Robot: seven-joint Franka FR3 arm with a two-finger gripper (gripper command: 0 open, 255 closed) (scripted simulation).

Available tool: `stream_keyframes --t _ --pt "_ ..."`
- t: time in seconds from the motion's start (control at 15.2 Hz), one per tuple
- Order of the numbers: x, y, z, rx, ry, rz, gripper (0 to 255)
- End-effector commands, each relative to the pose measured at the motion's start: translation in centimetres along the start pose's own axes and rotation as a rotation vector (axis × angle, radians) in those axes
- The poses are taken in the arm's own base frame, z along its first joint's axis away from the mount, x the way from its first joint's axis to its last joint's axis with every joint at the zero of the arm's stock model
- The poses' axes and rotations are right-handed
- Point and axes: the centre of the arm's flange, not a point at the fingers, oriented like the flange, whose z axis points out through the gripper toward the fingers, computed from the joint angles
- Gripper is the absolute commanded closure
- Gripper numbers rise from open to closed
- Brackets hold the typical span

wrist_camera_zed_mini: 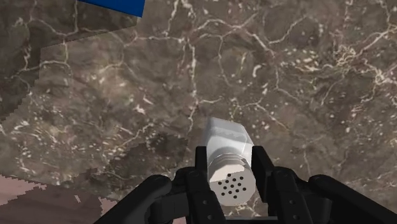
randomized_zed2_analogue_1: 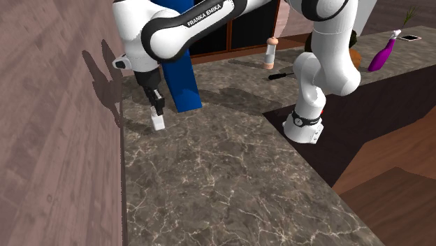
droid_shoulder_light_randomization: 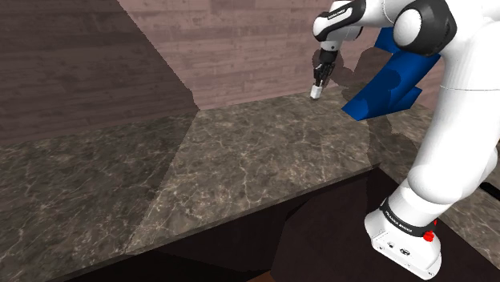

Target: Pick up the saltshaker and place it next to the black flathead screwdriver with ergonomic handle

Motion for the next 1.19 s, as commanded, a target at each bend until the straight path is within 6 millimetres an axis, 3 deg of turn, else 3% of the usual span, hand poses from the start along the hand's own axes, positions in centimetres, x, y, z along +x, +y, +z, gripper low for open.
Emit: stream_keyframes --t 0.0,1.12 --pt "-0.1 0.1 -1.1 0.0 0.0 0.0 255" --pt "0.0 0.1 -10.1 0.0 0.0 0.0 255"
